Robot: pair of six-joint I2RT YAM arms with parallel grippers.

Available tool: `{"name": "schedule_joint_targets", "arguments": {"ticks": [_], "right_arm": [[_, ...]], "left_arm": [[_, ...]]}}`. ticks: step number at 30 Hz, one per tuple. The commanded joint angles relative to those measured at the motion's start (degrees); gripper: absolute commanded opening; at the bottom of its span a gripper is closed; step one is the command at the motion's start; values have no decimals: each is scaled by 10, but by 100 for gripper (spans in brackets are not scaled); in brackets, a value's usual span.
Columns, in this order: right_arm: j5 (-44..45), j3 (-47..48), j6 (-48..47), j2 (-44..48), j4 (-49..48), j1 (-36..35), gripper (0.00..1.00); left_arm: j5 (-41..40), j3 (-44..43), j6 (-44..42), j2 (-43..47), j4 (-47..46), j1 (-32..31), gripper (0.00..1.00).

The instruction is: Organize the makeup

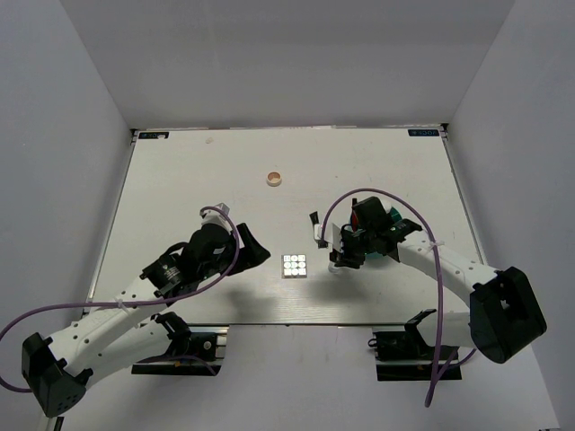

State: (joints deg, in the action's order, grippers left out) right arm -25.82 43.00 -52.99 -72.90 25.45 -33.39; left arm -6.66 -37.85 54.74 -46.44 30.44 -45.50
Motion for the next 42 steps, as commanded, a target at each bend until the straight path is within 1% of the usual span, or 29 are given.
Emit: {"name": "schedule_joint_targets", "arguments": {"ticks": [1, 2, 3, 5, 6, 7, 9, 11, 16, 17, 21, 22, 26, 28, 30, 33, 34, 38, 39, 41, 42], "right_arm": [[-17, -1, -4, 4, 3, 3, 39], [-23, 1, -4, 4, 6, 3, 37], [-26, 5, -4, 4, 10, 3, 30], [-46, 13, -4, 6, 19, 3, 23], [-53, 28, -3, 7, 33, 4, 17], [-64, 37, 3, 9, 39, 3, 15], [-95, 72, 28, 16, 54, 4, 11], [-115, 98, 53, 28, 54, 8, 10], [-121, 180, 125, 40, 40, 26, 8], [-114, 189, 135, 41, 33, 31, 8], [-75, 215, 191, 50, -17, 57, 0], [-63, 215, 212, 58, -32, 71, 0], [8, 210, 245, 82, -107, 101, 0], [55, 214, 258, 85, -123, 122, 0], [81, 230, 256, 75, -130, 142, 0], [95, 268, 246, 46, -104, 190, 0], [90, 280, 244, 36, -96, 218, 0], [55, 358, 243, -20, -25, 269, 0], [32, 391, 238, -42, 12, 284, 0], [11, 441, 214, -78, 54, 292, 0], [-10, 460, 203, -92, 104, 299, 0]], "left_arm": [[-5, 6, 3, 10, 8, -1, 86], [-5, 6, 4, 11, 7, -1, 86], [-5, 6, 4, 11, 7, -1, 86], [-5, 6, 4, 11, 8, -1, 86], [-4, 6, 3, 12, 8, -1, 86], [-5, 6, 3, 12, 9, -1, 86], [-5, 6, 5, 14, 9, -1, 86], [-5, 7, 5, 15, 8, -1, 86], [1, 12, 6, 13, 1, -1, 86], [1, 12, 6, 13, -1, -1, 86], [2, 13, 5, 14, 1, -1, 86], [2, 14, 5, 14, 1, -1, 86], [1, 20, 6, 22, -4, -1, 86], [1, 23, 7, 24, -6, -1, 86], [2, 26, 6, 22, -10, -1, 86], [5, 26, 3, 17, -16, -1, 86], [6, 24, 2, 14, -19, -1, 86], [7, 21, -3, 4, -21, -1, 86], [8, 21, -3, 3, -23, -1, 87], [8, 22, -3, 6, -23, -1, 87], [7, 22, -3, 6, -21, -1, 86]]}}
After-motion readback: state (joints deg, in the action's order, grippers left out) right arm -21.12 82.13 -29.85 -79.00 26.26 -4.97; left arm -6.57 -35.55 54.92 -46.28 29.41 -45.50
